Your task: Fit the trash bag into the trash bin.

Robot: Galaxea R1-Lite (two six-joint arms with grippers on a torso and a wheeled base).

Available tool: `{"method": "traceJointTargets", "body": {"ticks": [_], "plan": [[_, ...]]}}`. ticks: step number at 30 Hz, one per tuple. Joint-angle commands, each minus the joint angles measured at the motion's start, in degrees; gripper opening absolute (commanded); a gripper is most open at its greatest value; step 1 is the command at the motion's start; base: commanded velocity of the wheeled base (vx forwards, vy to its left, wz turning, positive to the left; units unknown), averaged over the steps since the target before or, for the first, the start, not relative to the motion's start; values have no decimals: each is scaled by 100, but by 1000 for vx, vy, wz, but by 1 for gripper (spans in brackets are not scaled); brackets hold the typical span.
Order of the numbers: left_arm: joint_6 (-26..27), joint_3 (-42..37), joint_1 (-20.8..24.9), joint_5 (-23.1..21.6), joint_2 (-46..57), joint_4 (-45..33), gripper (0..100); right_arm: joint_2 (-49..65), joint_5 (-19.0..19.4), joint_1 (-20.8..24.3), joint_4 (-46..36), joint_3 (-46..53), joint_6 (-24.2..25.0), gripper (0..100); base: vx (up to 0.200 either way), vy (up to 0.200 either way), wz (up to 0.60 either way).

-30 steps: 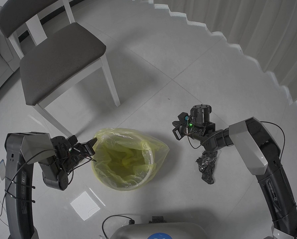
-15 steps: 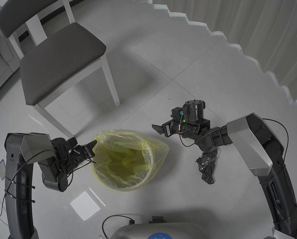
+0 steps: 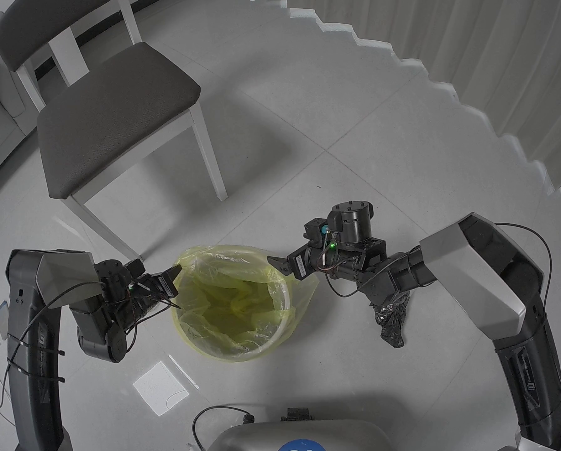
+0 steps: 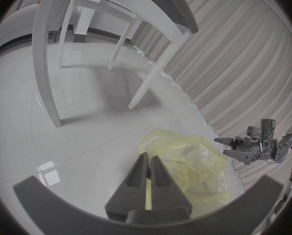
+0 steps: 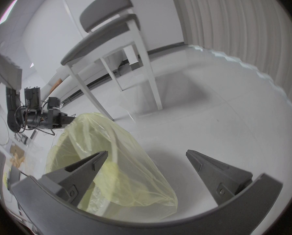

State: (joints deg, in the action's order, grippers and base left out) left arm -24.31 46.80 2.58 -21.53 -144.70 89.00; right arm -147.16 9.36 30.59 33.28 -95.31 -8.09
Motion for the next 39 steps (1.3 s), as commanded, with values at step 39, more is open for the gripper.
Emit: {"method": "traceJointTargets", "body": {"ticks": [39], "plan": [[-4, -127, 76, 8, 162, 100, 0, -453, 189, 738, 47, -173, -1370, 100, 0, 0, 0]]}}
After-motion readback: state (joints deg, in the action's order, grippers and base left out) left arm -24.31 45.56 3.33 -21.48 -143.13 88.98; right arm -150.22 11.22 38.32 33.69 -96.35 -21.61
